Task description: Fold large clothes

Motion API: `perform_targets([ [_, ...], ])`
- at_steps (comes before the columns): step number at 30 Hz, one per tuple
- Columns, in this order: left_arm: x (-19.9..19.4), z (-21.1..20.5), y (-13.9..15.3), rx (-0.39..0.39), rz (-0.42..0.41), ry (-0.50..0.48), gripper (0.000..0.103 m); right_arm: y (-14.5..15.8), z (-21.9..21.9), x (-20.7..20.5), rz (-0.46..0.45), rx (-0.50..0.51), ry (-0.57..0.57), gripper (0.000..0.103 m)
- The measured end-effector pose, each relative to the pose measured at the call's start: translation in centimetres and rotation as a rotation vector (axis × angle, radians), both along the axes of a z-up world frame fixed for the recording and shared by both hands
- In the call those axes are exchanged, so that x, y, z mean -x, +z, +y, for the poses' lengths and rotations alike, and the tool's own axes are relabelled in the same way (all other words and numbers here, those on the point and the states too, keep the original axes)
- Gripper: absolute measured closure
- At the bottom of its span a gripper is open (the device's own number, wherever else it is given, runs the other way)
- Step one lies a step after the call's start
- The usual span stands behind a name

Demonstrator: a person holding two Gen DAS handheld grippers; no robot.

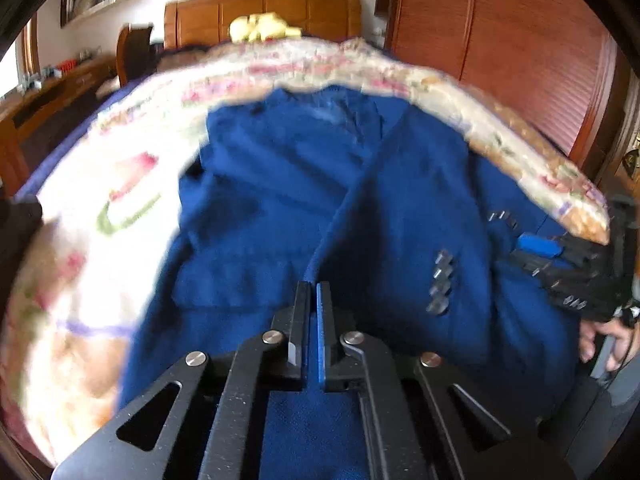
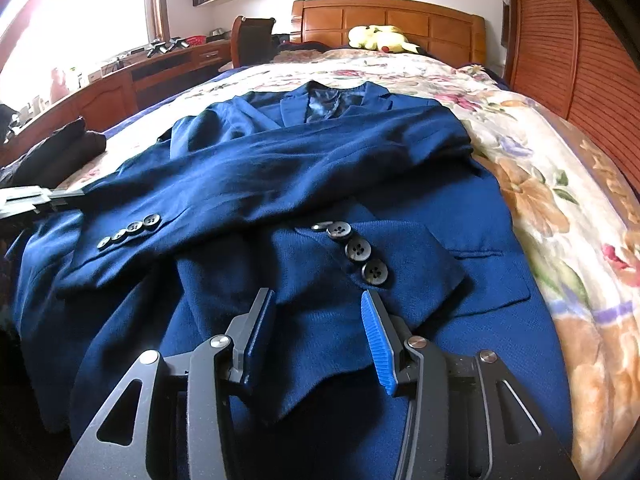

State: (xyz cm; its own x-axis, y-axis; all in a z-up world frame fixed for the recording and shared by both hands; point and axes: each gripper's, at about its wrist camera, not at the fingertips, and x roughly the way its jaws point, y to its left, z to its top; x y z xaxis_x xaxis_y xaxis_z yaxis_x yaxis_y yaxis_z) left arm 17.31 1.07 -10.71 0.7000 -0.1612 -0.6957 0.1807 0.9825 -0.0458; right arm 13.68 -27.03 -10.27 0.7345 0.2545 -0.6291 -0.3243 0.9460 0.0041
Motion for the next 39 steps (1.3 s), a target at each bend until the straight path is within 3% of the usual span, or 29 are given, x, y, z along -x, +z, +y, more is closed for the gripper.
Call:
perform_targets([
  [6,-1.3,1.7,3.5,-0.021,-0.092,-0.036,0.1,-0.2,0.0,-0.1,0.003,0.007,-0.007,0.056],
  [13,-1.6,3.9,3.9,-0.019,-0.117,-0.087,0.1,0.8,-0.5,0.9,0.04,0.033,-0.057,0.056],
  [19,-0.2,6.4,5.2,0.024,-0.107,-0.167,0.069,3.6,-2.1,4.1,0.072,0.073,-0.205,0.056],
  [21,0.2,6.9,5.2,0.035,-0.09,-0.18,0.064,4.5,-3.0,5.4,0.065,0.068,-0.252,0.056],
  [23,0.5,7.3,4.8,0.029,-0.067,-0.185,0.048,5.3,-3.8,6.8,0.055,0.058,-0.285,0.056],
  [26,0.7,8.0,4.3,0.036,-0.04,-0.166,0.036,5.9,-4.9,8.6,0.043,0.061,-0.308,0.056],
  [32,1.8,8.4,3.8,0.029,-0.024,-0.062,0.036,5.9,-7.3,9.2,0.042,0.056,-0.288,0.056],
  [39,2.6,7.5,2.9,-0.036,-0.008,0.057,0.036,4.1,-9.7,5.1,0.073,0.052,-0.192,0.056],
])
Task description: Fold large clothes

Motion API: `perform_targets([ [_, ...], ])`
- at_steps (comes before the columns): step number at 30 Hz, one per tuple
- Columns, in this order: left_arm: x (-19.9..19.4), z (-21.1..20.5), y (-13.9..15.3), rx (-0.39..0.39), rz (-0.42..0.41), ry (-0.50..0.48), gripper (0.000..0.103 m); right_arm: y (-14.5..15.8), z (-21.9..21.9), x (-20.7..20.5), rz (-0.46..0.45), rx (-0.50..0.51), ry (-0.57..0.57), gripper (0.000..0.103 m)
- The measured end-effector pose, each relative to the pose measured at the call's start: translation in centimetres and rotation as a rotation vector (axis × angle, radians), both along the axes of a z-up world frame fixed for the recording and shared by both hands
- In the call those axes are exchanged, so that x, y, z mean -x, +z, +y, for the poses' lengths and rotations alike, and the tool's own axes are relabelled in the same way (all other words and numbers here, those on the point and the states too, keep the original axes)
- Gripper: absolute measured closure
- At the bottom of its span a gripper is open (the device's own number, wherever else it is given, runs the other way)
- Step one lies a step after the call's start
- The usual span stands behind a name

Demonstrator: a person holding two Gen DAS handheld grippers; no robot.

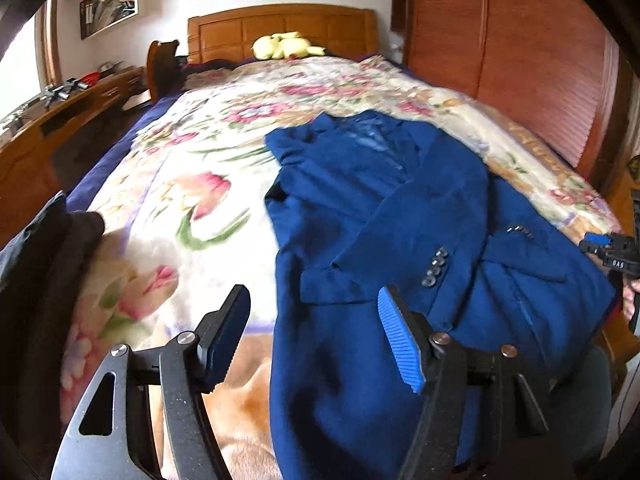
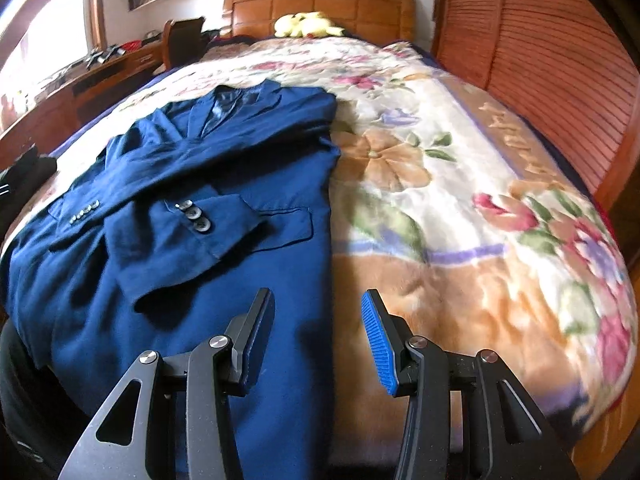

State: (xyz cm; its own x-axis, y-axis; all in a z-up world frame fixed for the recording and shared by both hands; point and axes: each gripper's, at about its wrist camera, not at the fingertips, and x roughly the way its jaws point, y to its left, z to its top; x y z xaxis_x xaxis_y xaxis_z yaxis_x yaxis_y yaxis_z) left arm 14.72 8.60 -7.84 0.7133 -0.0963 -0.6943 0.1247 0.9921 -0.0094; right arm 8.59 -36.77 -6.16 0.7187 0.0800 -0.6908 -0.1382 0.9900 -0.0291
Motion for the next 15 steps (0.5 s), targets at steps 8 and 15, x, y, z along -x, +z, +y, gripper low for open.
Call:
perform_targets([
  [8,0.2,0.5,-1.4,-0.026,0.057,0.095,0.036,-2.0,0.6,-3.1,0.045,0.041,0.105,0.056],
  [15,2.9,0.2,-1.3,-0.024,0.067,0.078,0.036,-1.7,-0.1,-0.5,0.041,0.018,0.056,0.056],
])
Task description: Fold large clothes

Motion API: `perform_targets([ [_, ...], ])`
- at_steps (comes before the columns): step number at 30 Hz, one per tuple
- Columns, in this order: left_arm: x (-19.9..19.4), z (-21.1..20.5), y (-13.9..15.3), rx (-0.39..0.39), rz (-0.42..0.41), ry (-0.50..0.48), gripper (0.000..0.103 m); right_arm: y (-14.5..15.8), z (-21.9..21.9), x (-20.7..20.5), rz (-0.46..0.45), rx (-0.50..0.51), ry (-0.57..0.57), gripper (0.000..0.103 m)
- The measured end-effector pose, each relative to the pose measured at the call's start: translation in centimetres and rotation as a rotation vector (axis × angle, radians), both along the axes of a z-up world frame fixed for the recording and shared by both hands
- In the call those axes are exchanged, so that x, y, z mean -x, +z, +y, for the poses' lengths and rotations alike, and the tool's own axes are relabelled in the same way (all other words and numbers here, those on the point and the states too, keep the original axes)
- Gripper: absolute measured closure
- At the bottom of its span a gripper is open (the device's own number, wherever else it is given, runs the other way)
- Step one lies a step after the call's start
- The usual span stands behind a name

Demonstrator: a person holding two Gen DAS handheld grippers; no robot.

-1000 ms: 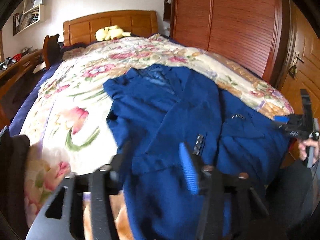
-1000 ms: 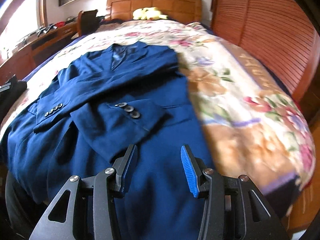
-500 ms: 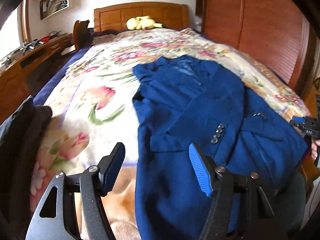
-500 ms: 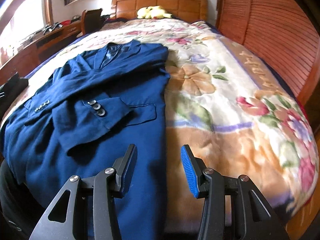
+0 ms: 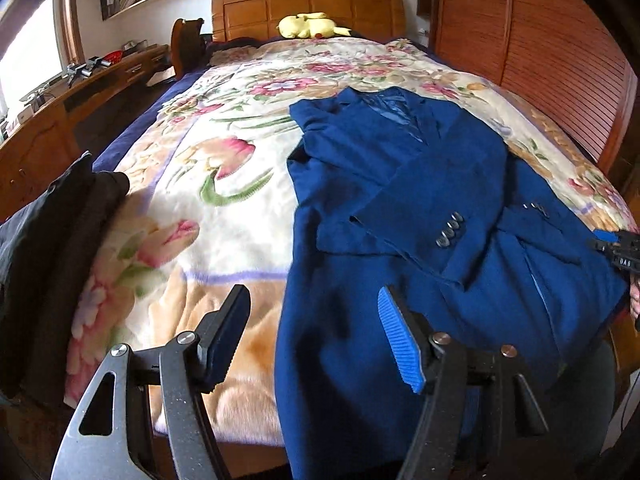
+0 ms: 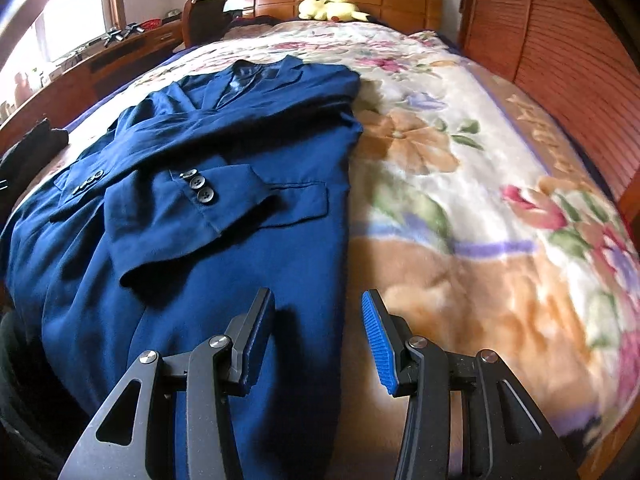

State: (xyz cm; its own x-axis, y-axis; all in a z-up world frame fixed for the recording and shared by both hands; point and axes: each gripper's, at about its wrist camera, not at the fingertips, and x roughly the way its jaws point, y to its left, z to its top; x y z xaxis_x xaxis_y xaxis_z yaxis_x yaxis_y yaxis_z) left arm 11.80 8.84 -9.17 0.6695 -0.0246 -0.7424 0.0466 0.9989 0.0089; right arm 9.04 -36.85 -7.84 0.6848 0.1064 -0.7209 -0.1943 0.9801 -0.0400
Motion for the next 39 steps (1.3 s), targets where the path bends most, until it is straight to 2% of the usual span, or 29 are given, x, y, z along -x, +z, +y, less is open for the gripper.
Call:
perform_targets([
  [8,2.0,0.5,-1.9,0.002,0.047,-0.043,0.036,1.1,0.3,5.1,0.031,0.022,-0.059,0.056],
  [14,2.4,1.5,-3.1,0.027,0.059,-0.03,0.036,1.6,0.6,6.6,0.053,0.041,-0.084,0.056],
  [24,2.1,3.0,-4.9,0.044,0.094,-0.011,0.036,0.8,1.2,3.9,0.115,0.058,-0.077,0.056],
  [31,2.1,3.2,-5.1,0.04,0.099,-0.037,0.036,0.1,2.0,1.7,0.145,0.088,-0.074,0.056],
  [39,2.2,2.9,-5.1,0.036,0.101,-0.074,0.036,-0.3,2.4,1.5,0.154,0.097,-0.078,0.056],
])
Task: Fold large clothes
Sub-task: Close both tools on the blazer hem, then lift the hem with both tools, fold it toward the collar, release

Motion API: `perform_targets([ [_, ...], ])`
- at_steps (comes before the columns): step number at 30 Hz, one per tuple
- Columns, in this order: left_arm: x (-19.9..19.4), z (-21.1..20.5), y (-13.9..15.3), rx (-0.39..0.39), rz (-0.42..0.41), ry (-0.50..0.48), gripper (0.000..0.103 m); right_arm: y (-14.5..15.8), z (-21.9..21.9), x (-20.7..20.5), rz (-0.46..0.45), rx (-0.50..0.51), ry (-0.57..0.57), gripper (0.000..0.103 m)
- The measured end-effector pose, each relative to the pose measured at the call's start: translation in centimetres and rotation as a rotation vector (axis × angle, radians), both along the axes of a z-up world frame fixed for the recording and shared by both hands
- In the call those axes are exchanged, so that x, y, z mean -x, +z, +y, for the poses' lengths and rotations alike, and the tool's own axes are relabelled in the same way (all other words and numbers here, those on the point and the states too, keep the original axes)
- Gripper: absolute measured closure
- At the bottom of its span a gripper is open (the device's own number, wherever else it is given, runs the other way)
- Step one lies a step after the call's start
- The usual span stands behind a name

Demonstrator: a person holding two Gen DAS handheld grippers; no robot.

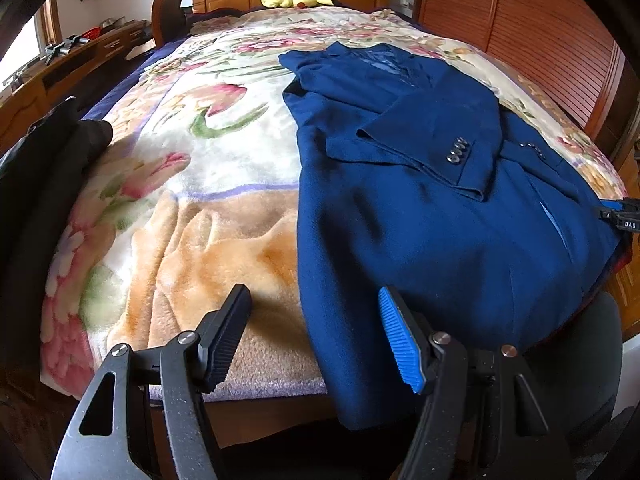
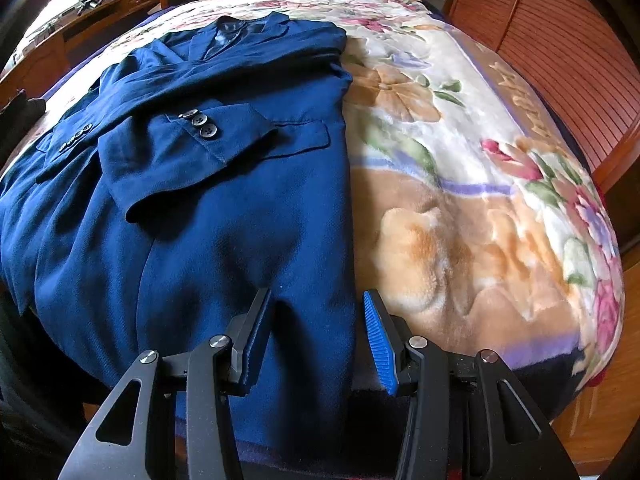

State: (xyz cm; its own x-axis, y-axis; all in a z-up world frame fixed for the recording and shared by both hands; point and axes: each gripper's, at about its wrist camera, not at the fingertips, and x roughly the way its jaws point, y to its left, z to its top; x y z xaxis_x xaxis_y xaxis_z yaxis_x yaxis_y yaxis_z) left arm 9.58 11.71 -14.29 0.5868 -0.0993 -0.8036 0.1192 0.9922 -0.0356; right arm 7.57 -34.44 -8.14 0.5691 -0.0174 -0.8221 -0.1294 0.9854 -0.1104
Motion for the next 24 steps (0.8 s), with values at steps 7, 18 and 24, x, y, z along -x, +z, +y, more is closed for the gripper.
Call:
perform_targets([
  [7,1.0,0.5,0.1,0.037,0.01,-0.023,0.058,0.2,0.3,0.2,0.052,0.012,0.042,0.056],
  [18,2.3,0.1,1.4,0.116,0.031,-0.078,0.095,0.9,-0.3,1.1,0.081,-0.097,0.078,0.093],
  [24,2.6,-1.5,8.3,0.134,-0.126,-0.131,0.097,3.5,-0.1,1.7,-0.031,-0.176,0.111,0.094],
])
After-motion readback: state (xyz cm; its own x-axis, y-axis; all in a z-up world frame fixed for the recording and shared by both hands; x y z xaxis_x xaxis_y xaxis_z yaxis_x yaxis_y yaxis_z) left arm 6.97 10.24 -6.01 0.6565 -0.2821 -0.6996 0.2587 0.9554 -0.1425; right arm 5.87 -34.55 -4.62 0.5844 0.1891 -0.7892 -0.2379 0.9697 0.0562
